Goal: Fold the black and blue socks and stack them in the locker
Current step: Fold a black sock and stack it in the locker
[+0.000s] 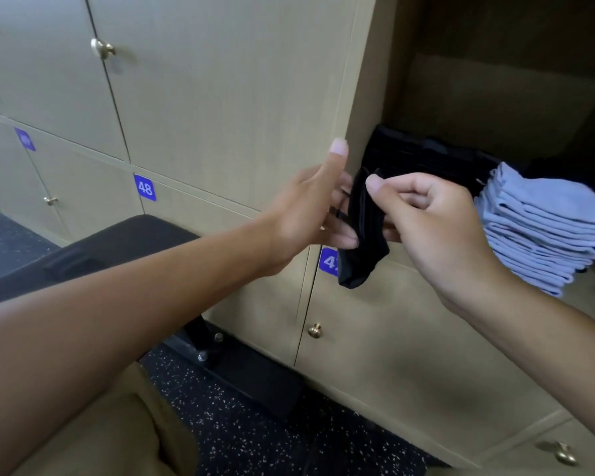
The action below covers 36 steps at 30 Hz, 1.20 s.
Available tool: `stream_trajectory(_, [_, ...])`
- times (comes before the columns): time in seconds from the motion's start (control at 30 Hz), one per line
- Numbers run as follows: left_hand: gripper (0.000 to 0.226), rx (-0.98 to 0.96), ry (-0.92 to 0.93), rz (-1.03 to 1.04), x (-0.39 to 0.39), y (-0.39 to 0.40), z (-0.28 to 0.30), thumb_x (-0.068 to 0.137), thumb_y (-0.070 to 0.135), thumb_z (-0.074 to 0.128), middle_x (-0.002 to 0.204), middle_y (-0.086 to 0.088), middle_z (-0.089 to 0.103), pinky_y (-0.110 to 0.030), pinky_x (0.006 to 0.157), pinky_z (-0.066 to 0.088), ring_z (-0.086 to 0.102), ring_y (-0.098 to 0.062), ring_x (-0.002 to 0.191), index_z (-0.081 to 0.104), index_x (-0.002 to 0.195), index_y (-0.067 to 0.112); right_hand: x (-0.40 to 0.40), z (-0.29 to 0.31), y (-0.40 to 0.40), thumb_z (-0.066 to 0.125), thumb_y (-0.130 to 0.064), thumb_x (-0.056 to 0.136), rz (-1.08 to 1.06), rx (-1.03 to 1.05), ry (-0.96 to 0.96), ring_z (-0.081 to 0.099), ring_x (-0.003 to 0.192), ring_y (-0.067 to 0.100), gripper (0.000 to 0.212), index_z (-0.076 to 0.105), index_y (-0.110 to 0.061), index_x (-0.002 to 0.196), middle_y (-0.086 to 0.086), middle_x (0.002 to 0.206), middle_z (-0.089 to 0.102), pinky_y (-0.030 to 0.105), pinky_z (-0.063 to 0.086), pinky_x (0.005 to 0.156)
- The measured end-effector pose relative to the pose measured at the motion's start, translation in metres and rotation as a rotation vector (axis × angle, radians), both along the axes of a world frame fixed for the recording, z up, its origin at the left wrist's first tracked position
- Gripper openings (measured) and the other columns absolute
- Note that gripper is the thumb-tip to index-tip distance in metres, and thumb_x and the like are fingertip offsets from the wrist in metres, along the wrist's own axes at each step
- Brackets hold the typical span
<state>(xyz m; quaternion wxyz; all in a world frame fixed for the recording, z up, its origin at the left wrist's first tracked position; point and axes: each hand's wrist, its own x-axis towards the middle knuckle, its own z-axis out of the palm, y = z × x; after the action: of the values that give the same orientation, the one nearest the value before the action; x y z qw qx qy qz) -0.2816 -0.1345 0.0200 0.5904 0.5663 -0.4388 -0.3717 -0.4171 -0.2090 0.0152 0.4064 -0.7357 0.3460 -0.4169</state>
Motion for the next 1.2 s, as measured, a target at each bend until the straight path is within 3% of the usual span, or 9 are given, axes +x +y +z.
stream_trajectory(0.2, [0.086, -0.033, 0.093, -0.138, -0.012, -0.019, -0.002, 0.097, 0.073, 0.013, 0.09, -0.006, 0.07, -0.038, 0.078, 0.061, 0.073, -0.024, 0.078, 0.067, 0.122, 0.009, -0.02, 0.007, -0.006, 0.086, -0.036, 0.077, -0.085, 0.033, 0.021, 0.066, 0.099, 0.006, 0.053, 0.055, -0.026, 0.119, -0.01, 0.112, 0.064, 0.028, 0.054, 0.084])
stream_trajectory(0.4, [0.087, -0.062, 0.062, -0.227, -0.027, -0.035, 0.002, 0.094, 0.073, 0.011, 0.114, -0.004, 0.076, -0.039, 0.084, 0.061, 0.073, -0.026, 0.096, 0.069, 0.124, 0.016, -0.04, 0.012, -0.024, 0.07, -0.012, 0.09, -0.195, 0.079, -0.052, 0.067, 0.099, 0.013, 0.033, 0.057, -0.022, 0.119, -0.003, 0.113, 0.067, 0.037, 0.057, 0.087])
stream_trajectory(0.53, [0.067, -0.179, -0.03, -0.112, -0.034, -0.046, 0.0, 0.097, 0.071, 0.032, 0.109, 0.001, 0.076, -0.032, 0.08, 0.058, 0.07, -0.016, 0.091, 0.074, 0.112, 0.02, -0.047, 0.014, -0.028, 0.062, -0.003, 0.092, -0.222, 0.087, -0.1, 0.067, 0.101, 0.015, 0.033, 0.057, -0.022, 0.119, -0.003, 0.111, 0.068, 0.038, 0.057, 0.091])
stream_trajectory(0.7, [0.01, -0.305, -0.214, 0.123, -0.04, -0.055, 0.002, 0.102, 0.021, 0.058, 0.096, 0.0, 0.064, -0.006, 0.068, 0.045, 0.058, 0.004, 0.074, 0.067, 0.101, 0.017, -0.059, 0.021, -0.03, 0.054, 0.003, 0.093, -0.216, 0.107, -0.205, 0.069, 0.096, 0.011, 0.035, 0.058, -0.023, 0.116, -0.004, 0.109, 0.07, 0.015, 0.054, 0.072])
stream_trajectory(0.8, [0.002, -0.246, -0.058, 0.089, -0.039, -0.062, 0.0, 0.101, 0.02, 0.059, 0.096, 0.0, 0.066, -0.023, 0.076, 0.051, 0.062, -0.003, 0.078, 0.06, 0.101, 0.018, -0.062, 0.023, -0.032, 0.053, 0.005, 0.094, -0.214, 0.17, -0.265, 0.07, 0.103, 0.014, 0.037, 0.06, -0.02, 0.121, -0.001, 0.114, 0.072, 0.026, 0.057, 0.086])
stream_trajectory(0.87, [0.007, -0.183, 0.057, -0.003, -0.039, -0.066, -0.002, 0.103, 0.024, 0.058, 0.078, 0.004, 0.063, -0.039, 0.081, 0.05, 0.058, -0.011, 0.071, 0.053, 0.106, 0.02, -0.064, 0.024, -0.034, 0.054, 0.004, 0.093, -0.223, 0.193, -0.274, 0.069, 0.106, 0.013, 0.039, 0.06, -0.017, 0.124, 0.001, 0.117, 0.071, 0.028, 0.056, 0.092])
stream_trajectory(0.97, [0.011, -0.142, 0.191, -0.127, -0.043, -0.069, -0.003, 0.105, 0.018, 0.052, 0.051, 0.012, 0.046, -0.035, 0.07, 0.039, 0.044, -0.006, 0.047, 0.042, 0.111, 0.019, -0.07, 0.024, -0.035, 0.052, 0.005, 0.093, -0.22, 0.221, -0.287, 0.07, 0.092, 0.001, 0.04, 0.06, -0.018, 0.124, -0.003, 0.113, 0.073, 0.015, 0.055, 0.078])
stream_trajectory(1.1, [0.017, -0.172, 0.111, -0.129, -0.046, -0.068, -0.002, 0.104, 0.015, 0.056, 0.088, -0.006, 0.071, -0.044, 0.074, 0.043, 0.06, -0.019, 0.077, 0.042, 0.101, 0.025, -0.075, 0.026, -0.036, 0.052, 0.005, 0.092, -0.256, 0.253, -0.29, 0.066, 0.08, 0.012, 0.037, 0.058, -0.02, 0.119, -0.003, 0.103, 0.076, 0.022, 0.052, 0.067])
stream_trajectory(1.2, [0.021, -0.2, 0.003, -0.122, -0.049, -0.067, -0.003, 0.1, 0.018, 0.062, 0.097, -0.007, 0.071, -0.036, 0.071, 0.05, 0.063, -0.016, 0.08, 0.043, 0.101, 0.027, -0.076, 0.026, -0.038, 0.056, 0.003, 0.09, -0.312, 0.244, -0.27, 0.056, 0.069, 0.013, 0.033, 0.053, -0.02, 0.114, -0.006, 0.094, 0.074, 0.014, 0.044, 0.055])
